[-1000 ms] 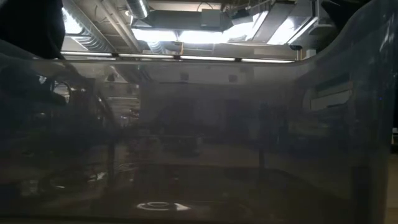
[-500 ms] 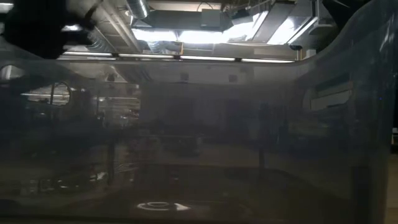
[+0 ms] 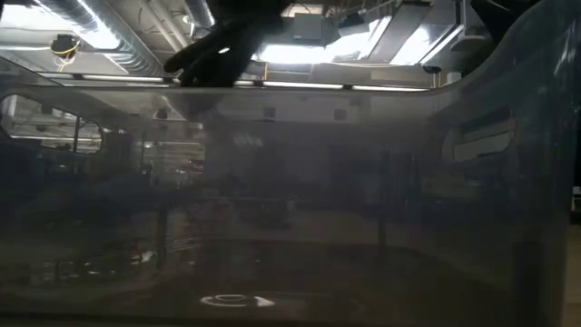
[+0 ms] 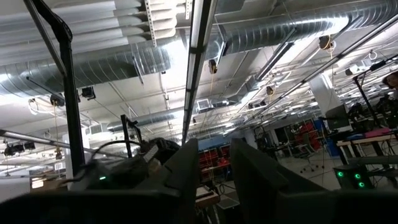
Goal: Pick and place USB-C Cables
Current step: Put the left black charger cable into the black bin, then put the left white charger cable into the black bin
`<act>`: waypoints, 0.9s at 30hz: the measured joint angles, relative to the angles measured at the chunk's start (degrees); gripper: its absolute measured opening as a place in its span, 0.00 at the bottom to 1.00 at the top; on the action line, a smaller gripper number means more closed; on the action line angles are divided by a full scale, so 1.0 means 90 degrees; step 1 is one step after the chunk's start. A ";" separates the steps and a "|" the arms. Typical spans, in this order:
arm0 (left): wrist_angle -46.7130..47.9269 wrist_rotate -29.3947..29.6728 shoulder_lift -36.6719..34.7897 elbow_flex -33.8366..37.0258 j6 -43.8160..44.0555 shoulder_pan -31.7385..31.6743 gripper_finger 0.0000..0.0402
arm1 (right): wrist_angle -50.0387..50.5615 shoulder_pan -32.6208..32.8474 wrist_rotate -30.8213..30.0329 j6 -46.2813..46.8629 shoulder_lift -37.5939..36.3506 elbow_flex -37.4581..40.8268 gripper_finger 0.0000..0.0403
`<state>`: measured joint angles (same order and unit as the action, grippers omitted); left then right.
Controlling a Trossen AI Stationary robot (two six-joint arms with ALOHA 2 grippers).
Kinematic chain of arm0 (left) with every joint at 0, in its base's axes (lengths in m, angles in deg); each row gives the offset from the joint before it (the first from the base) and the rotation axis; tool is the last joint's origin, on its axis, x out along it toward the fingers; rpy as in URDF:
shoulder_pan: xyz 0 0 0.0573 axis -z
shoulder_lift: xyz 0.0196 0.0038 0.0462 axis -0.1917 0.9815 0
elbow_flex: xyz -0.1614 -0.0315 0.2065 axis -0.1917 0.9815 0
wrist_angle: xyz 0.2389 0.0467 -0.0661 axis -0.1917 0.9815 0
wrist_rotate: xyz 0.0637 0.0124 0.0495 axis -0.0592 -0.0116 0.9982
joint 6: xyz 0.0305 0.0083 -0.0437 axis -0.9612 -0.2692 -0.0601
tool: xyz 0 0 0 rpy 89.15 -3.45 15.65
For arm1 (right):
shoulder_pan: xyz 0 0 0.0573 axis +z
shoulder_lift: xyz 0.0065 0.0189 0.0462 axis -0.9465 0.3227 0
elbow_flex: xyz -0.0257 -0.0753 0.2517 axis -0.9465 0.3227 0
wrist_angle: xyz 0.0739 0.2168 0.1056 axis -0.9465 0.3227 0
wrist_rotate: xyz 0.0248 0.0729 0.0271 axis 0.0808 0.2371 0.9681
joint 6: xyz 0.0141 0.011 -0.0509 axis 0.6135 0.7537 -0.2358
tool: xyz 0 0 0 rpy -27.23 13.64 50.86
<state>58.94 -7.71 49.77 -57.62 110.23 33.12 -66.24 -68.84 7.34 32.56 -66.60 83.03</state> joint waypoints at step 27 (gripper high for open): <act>0.4819 0.0270 0.0701 -0.1835 0.0793 -0.0373 0.34 | 0.0017 0.0000 0.1224 0.0682 0.0001 0.0000 0.24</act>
<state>102.31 -5.28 56.08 -74.13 117.37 29.76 -66.08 -68.84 18.35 38.71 -66.59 83.03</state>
